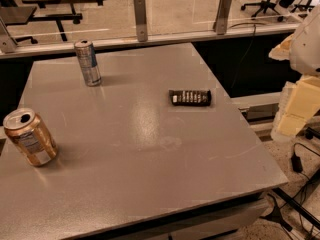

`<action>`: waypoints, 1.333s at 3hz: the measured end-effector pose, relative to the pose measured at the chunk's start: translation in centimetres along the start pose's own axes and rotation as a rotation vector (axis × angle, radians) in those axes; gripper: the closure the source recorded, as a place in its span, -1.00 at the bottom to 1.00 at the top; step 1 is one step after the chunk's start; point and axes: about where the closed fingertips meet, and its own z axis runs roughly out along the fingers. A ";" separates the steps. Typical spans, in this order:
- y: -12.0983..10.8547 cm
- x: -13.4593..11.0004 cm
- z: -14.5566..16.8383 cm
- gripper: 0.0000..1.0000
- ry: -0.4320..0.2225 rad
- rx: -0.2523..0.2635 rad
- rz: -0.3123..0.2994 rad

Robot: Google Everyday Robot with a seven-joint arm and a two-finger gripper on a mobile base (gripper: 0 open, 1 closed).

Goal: Move redbull can near orange can

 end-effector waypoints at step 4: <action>-6.3 -6.7 2.3 -1.00 -0.202 0.015 -0.009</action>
Offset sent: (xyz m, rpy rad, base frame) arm 0.0431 0.0186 0.0055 0.0992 -0.0395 0.0265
